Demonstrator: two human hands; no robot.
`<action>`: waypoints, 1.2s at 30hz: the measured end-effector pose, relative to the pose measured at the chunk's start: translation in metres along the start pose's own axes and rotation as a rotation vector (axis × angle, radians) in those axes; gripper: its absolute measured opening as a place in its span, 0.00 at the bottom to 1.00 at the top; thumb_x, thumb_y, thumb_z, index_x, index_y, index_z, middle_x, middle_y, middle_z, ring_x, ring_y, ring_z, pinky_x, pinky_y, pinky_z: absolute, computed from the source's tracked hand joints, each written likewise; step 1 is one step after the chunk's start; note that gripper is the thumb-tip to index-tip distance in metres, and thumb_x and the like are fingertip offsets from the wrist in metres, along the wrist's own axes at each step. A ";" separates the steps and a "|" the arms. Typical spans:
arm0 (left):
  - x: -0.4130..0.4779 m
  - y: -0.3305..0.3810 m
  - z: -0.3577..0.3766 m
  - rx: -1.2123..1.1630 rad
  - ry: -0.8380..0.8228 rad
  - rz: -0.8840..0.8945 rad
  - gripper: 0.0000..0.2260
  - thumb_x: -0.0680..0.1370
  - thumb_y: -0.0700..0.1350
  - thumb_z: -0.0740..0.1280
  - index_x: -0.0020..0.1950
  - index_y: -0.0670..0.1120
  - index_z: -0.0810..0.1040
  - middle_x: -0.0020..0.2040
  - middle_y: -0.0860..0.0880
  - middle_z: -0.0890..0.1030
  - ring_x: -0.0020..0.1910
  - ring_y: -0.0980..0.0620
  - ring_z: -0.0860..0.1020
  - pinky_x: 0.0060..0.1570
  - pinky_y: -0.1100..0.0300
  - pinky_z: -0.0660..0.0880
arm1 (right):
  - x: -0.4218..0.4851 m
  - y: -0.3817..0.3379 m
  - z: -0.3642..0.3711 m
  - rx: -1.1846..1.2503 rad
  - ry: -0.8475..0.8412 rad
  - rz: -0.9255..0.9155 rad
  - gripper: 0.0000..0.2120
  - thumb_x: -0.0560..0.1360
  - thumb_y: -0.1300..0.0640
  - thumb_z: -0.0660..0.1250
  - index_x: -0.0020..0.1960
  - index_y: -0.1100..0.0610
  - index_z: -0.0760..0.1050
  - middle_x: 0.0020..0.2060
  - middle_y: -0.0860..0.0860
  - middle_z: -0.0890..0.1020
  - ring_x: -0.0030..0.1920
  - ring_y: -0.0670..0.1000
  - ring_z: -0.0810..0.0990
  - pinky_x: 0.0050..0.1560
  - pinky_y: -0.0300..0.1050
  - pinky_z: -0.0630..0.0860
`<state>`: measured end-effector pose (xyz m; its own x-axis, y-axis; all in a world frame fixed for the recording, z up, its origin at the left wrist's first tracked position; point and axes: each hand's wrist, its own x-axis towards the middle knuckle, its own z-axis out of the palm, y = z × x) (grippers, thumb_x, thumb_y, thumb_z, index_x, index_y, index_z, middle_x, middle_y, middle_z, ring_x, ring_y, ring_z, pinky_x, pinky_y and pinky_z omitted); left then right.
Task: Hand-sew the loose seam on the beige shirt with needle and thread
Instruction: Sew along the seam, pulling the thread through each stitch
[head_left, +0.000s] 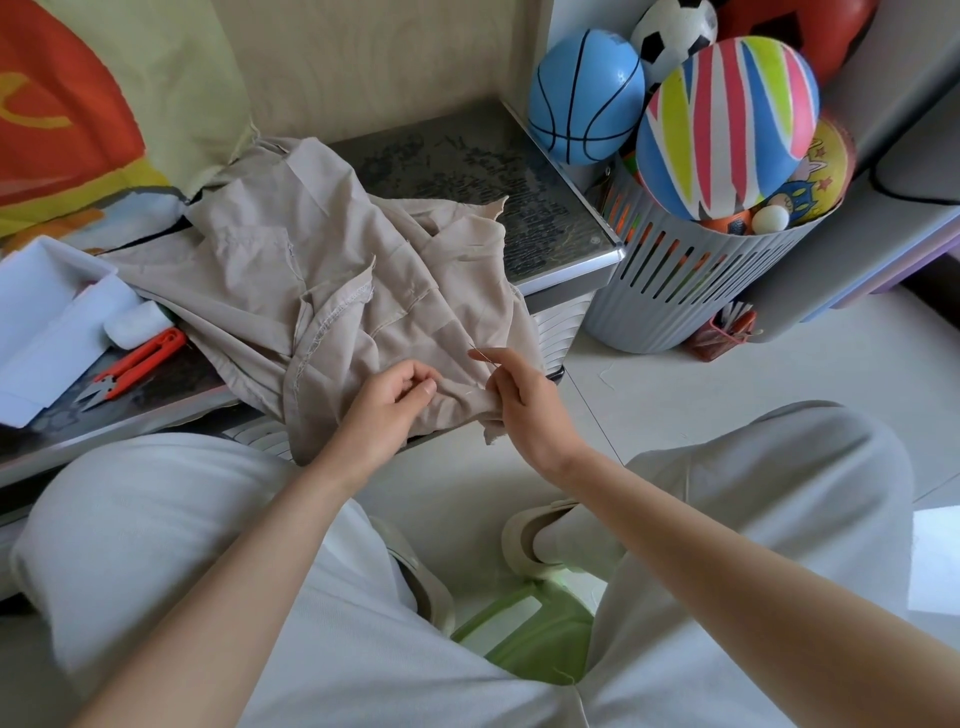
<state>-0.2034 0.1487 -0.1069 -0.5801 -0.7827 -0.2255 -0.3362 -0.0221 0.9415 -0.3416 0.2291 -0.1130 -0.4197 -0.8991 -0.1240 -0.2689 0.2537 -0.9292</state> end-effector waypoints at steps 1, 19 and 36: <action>-0.001 0.002 0.001 -0.030 -0.006 -0.021 0.11 0.81 0.36 0.59 0.42 0.48 0.74 0.34 0.51 0.71 0.31 0.63 0.68 0.35 0.71 0.65 | 0.000 -0.001 0.000 -0.015 0.007 0.001 0.16 0.81 0.65 0.48 0.61 0.56 0.71 0.35 0.52 0.73 0.38 0.64 0.76 0.43 0.51 0.77; -0.005 0.006 -0.004 0.068 -0.027 0.049 0.08 0.80 0.37 0.61 0.41 0.46 0.74 0.34 0.51 0.70 0.30 0.62 0.67 0.31 0.72 0.65 | 0.001 -0.001 -0.008 -0.111 -0.073 0.008 0.13 0.79 0.63 0.56 0.42 0.49 0.74 0.28 0.44 0.73 0.33 0.56 0.76 0.36 0.42 0.68; -0.002 0.003 -0.003 0.089 -0.044 0.093 0.09 0.80 0.37 0.60 0.42 0.46 0.72 0.35 0.48 0.70 0.28 0.62 0.67 0.30 0.72 0.65 | 0.004 0.003 -0.010 -0.052 -0.185 -0.016 0.16 0.79 0.64 0.59 0.38 0.47 0.72 0.26 0.37 0.75 0.30 0.42 0.74 0.42 0.49 0.74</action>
<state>-0.2008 0.1487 -0.1024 -0.6430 -0.7508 -0.1513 -0.3431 0.1057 0.9333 -0.3522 0.2297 -0.1126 -0.2497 -0.9523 -0.1754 -0.3209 0.2523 -0.9129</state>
